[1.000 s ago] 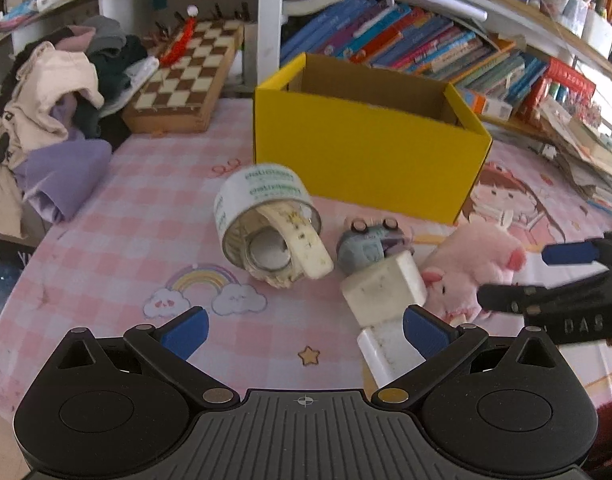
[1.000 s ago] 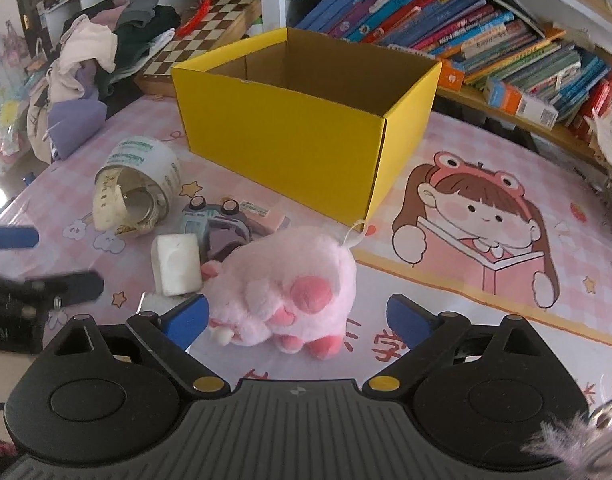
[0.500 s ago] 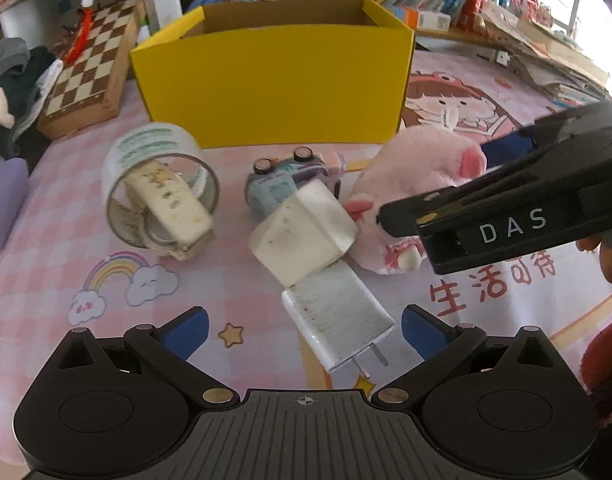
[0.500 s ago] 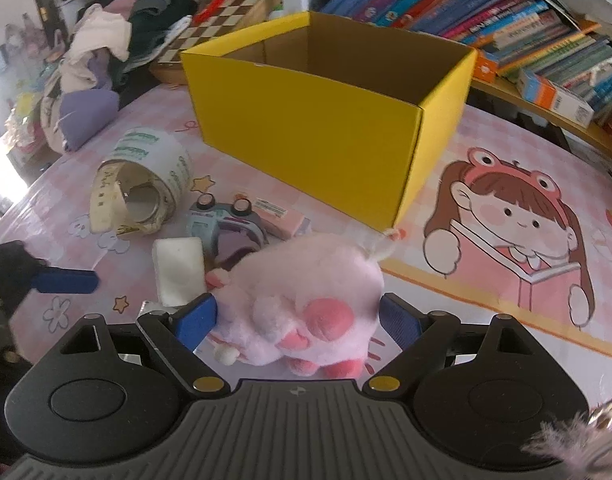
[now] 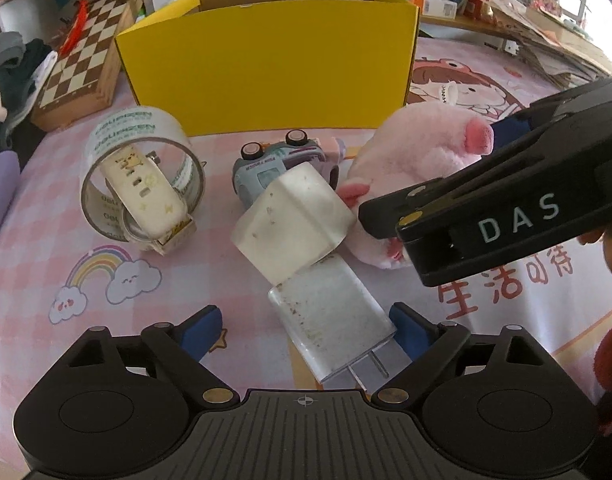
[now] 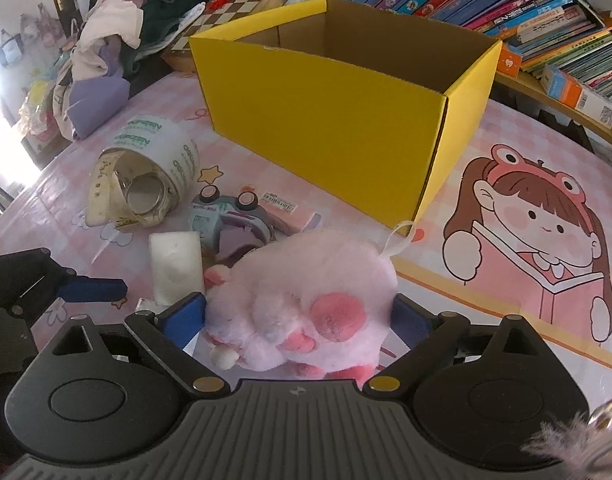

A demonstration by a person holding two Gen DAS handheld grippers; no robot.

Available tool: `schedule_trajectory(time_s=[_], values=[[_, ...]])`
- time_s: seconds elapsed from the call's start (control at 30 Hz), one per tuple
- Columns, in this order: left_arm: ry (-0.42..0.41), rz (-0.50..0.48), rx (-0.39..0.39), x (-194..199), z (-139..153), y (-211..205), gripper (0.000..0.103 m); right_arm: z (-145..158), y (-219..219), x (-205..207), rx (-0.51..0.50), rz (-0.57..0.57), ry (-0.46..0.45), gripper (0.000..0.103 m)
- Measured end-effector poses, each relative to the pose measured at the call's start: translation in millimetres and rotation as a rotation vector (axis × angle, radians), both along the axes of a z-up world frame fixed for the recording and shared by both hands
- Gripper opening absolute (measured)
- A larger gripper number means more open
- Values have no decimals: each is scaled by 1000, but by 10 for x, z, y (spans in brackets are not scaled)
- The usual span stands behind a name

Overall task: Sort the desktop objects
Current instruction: 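Close left gripper on white power adapter while right gripper closes on pink pig, then lift white adapter with left gripper while right gripper carries pig over yellow box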

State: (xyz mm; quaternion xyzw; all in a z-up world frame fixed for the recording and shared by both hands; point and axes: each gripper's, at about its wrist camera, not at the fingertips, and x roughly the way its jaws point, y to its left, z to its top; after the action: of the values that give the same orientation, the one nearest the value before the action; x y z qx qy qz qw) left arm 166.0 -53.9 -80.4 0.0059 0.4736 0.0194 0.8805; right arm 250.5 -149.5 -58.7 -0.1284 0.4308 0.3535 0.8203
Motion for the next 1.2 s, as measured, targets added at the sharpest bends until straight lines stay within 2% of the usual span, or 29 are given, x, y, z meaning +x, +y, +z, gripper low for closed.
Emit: schedule_trajectory(time_s=[0.07, 0.17, 0.27, 0.53, 0.83, 1.2], values=[[-3, 1, -11, 0, 6, 8, 87, -10, -1, 10, 5, 3, 5, 99], [-9, -6, -17, -14, 24, -3, 78, 2, -25, 4, 16, 6, 4, 93], [-15, -10, -19, -31, 45, -14, 63, 19, -92, 1, 26, -11, 10, 87], [-12, 27, -29, -94, 67, 48, 63, 64, -283, -6, 52, -63, 29, 82], [-46, 0, -48, -209, 138, 107, 62, 108, -378, -131, 50, -135, 33, 82], [-110, -139, -75, -395, 302, 340, 62, 294, -312, -566, 47, -280, -39, 82]])
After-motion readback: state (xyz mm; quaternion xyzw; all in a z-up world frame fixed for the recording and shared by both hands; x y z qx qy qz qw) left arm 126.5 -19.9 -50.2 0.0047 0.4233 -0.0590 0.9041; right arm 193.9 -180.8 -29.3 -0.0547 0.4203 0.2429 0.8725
